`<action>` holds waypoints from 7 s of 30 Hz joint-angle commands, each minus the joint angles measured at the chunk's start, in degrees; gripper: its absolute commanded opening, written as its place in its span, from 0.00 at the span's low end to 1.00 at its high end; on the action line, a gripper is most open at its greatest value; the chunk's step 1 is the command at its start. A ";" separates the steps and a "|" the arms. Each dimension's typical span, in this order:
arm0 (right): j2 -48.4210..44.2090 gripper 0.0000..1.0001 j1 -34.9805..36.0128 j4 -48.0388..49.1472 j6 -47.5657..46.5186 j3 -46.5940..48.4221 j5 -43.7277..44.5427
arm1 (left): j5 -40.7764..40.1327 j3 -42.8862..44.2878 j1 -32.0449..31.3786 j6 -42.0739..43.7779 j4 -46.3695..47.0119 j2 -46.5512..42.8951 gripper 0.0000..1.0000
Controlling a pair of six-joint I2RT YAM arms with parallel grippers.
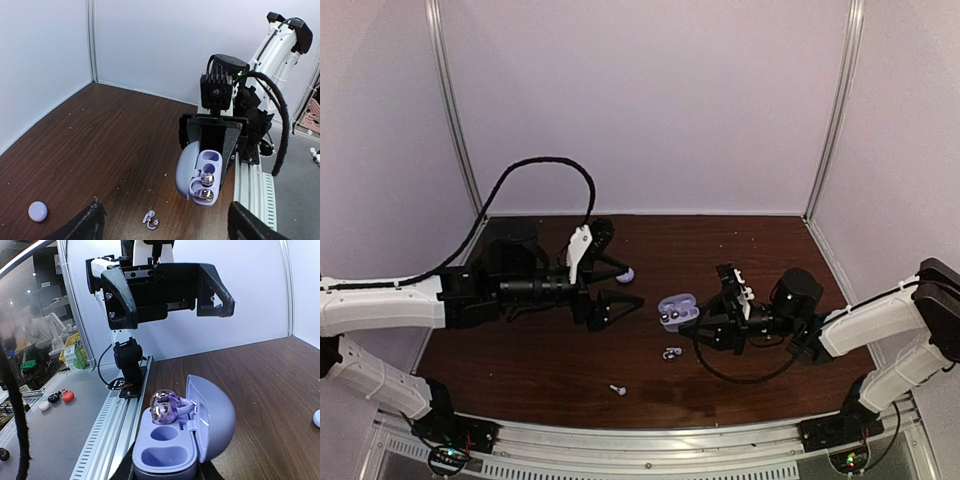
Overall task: Insert the wireless bluetooth earbuds into the charging case
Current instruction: Adjust the left earbud in the left side groove of the charging case.
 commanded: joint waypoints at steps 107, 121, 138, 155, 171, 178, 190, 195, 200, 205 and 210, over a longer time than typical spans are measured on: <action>-9.01 0.00 4.98 -15.50 -9.56 6.22 7.49 | 9.26 9.14 0.48 -7.18 6.41 14.35 0.98; -11.37 0.00 4.98 -11.42 -6.67 5.49 4.90 | 6.33 5.53 0.52 -4.79 7.42 14.38 0.97; -11.32 0.00 4.98 -4.10 -1.85 3.63 3.00 | 6.11 2.66 0.43 3.84 9.84 13.13 0.95; -10.17 0.00 4.92 -6.05 -3.23 3.78 4.20 | 12.61 3.43 -1.75 7.52 8.60 9.09 0.98; -9.65 0.00 4.98 -10.01 -4.75 4.30 5.12 | 6.68 3.26 -1.66 9.10 5.99 1.87 0.81; -9.86 0.00 4.98 -14.69 -7.13 5.10 5.98 | 13.29 7.76 -1.75 17.91 -5.50 2.58 0.51; -10.61 0.00 5.02 -19.21 -9.90 6.33 6.83 | 11.91 10.78 -2.44 17.68 -8.53 7.29 0.39; -10.61 0.00 5.12 -19.63 -10.18 6.46 6.92 | 11.79 11.25 -2.57 17.50 -8.68 8.02 0.37; -10.54 0.00 5.22 -19.63 -10.22 6.53 7.01 | 11.85 11.35 -2.62 17.51 -8.72 8.46 0.33; -10.52 0.00 5.23 -19.63 -10.14 6.71 7.01 | 12.22 11.35 -2.68 17.70 -8.74 8.90 0.30; -10.31 0.00 5.24 -19.55 -9.98 6.91 7.02 | 12.36 11.35 -2.80 18.06 -8.99 9.20 0.28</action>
